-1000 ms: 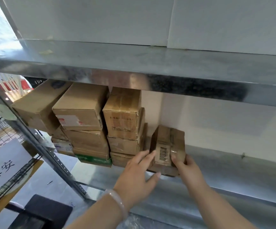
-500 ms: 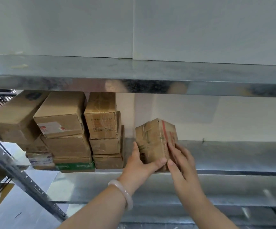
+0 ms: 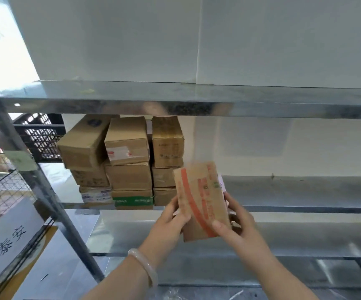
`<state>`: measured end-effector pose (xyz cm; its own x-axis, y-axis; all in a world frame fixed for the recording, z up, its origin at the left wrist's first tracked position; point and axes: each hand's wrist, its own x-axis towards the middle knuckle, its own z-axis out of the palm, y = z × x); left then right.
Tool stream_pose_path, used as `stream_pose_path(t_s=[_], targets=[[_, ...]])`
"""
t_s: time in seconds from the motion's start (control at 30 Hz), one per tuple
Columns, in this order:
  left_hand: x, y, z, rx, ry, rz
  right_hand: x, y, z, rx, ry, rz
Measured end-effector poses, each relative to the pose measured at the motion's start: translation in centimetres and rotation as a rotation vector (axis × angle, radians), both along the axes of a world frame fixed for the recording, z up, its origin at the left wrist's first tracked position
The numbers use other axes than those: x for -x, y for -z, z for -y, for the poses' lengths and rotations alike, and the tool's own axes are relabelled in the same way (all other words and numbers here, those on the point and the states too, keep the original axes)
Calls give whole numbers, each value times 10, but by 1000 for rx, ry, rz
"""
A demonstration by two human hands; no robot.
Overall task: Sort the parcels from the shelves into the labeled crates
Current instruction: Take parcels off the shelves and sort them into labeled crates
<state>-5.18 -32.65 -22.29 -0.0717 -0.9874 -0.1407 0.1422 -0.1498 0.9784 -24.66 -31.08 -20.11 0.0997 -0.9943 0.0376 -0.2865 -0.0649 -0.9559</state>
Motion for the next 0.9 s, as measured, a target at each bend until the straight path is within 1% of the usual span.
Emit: stream_pose_path(t_s=[0.07,0.13,0.17,0.23,0.33,0.4,0.5,0.57,0.73,0.83,0.9], targets=[[-15,-1,-16,6,-172,77,-19,0,-14,132,-1,-256],[-32,-6,-33,0,-232,63,-42,-2,-27,216,-39,-440],[-42,-9,-43,-5,-233,37,-54,-2,-33,253,-56,-494],[-64,-15,-63,6,-263,-19,-78,0,-43,324,-87,-543],[-102,-21,-93,-7,-343,-37,-115,2,-57,313,-160,-512],[-130,-21,-114,-10,-406,-44,-141,1,-67,313,-244,-498],[-170,-17,-145,43,-553,-55,-182,-2,-83,340,-376,-462],[-193,-21,-167,57,-634,-55,-209,-6,-93,390,-437,-423],[-241,-37,-217,125,-741,4,-276,-15,-118,528,-586,-343],[-275,-51,-241,109,-844,17,-312,-21,-126,521,-686,-274],[-298,-59,-256,91,-848,28,-335,-23,-126,495,-762,-227]])
